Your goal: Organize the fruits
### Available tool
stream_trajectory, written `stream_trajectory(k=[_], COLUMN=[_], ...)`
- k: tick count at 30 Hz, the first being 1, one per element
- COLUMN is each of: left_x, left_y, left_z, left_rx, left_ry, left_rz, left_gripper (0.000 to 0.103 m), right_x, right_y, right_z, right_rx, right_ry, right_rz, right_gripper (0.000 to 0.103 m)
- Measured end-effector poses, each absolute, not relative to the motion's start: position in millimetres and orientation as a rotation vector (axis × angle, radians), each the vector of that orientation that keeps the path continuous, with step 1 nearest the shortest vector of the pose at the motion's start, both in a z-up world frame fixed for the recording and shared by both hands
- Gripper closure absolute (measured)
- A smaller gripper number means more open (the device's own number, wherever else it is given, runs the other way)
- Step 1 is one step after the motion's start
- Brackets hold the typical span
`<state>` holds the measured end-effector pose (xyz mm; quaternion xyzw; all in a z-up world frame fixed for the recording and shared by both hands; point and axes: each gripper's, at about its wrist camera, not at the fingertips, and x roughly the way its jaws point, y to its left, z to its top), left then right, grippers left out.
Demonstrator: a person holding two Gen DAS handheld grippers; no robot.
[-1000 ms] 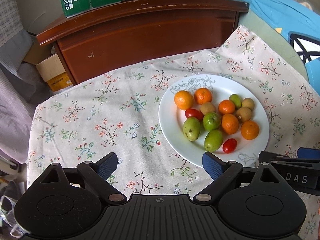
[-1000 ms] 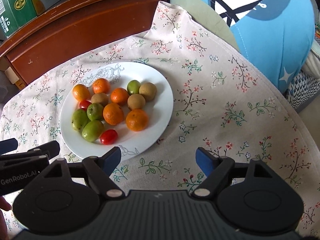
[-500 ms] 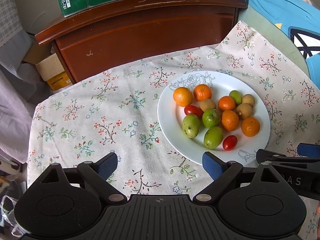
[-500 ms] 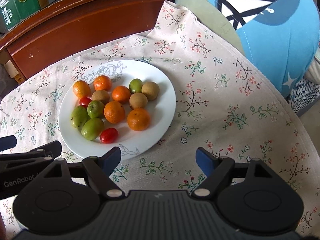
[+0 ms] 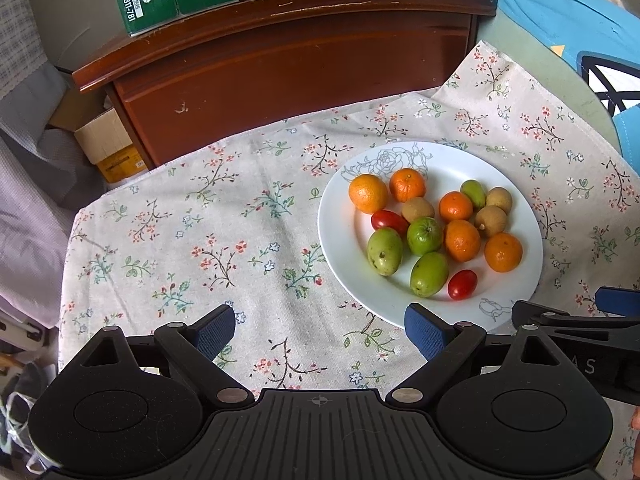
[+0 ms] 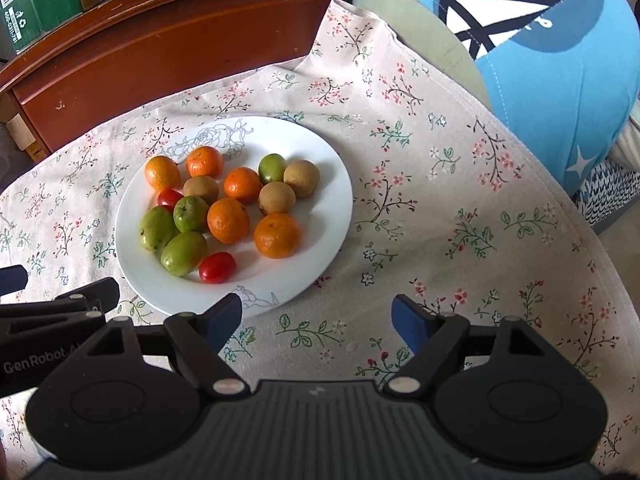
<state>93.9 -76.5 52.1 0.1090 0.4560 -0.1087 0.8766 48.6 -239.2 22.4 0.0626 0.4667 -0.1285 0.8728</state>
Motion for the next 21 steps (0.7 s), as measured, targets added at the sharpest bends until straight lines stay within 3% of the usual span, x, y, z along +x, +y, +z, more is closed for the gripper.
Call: stream_trajectory(k=[21], left_x=[86.7], left_y=[-73.0], left_z=[58.6], left_rx=[0.237], left_ry=[0.933], left_rz=[-0.206], left_gripper=[0.01], right_x=[46.3], right_y=[-232.7], right_z=[22.3], right_rx=[0.092], right_ry=[0.974], right_rz=[-0.266], right_gripper=[0.021])
